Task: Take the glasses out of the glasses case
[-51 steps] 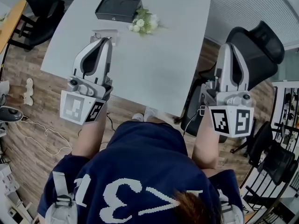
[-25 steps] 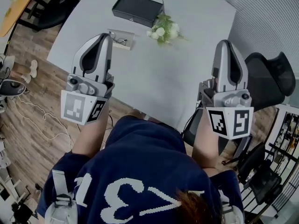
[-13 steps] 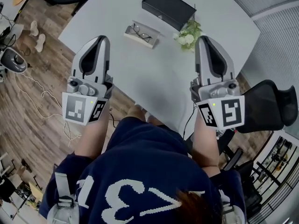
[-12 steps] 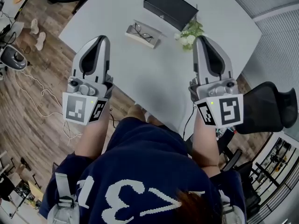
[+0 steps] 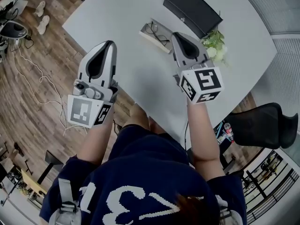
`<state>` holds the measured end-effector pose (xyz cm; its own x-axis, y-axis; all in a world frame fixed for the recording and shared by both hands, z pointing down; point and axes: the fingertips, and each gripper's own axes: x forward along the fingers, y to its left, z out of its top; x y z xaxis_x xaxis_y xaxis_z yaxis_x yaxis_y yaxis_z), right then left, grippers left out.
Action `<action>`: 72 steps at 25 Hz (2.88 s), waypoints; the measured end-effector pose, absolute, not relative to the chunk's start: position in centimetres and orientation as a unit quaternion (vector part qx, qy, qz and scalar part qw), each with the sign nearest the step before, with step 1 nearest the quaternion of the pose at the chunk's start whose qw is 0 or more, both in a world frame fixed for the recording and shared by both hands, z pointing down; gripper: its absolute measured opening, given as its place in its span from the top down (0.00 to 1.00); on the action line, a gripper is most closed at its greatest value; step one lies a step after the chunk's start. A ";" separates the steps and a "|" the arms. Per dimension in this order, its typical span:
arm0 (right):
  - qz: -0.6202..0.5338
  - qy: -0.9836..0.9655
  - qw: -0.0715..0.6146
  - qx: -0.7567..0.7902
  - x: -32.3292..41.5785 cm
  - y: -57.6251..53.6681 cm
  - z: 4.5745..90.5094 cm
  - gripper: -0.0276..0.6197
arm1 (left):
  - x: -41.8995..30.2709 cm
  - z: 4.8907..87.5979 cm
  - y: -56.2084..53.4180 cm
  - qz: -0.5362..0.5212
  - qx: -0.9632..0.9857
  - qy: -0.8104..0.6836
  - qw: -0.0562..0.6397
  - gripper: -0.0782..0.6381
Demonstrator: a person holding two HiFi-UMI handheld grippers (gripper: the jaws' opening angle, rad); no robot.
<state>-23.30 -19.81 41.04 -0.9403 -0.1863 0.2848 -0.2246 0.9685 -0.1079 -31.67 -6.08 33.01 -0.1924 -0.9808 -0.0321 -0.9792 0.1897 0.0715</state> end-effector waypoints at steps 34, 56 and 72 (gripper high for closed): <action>0.008 -0.934 0.354 0.043 -31.4 -20.5 55.9 0.91 | -36.5 37.9 -1.7 -0.021 0.584 -0.810 0.044 0.87; 0.002 -0.995 0.022 0.097 -23.5 -18.7 28.2 0.91 | -33.2 24.1 -2.0 -0.032 0.602 -0.793 -0.088 0.87; -0.015 -0.964 -0.002 0.265 -5.0 -18.4 22.1 0.91 | -20.8 20.3 -8.9 -0.073 0.737 -0.663 -0.110 0.87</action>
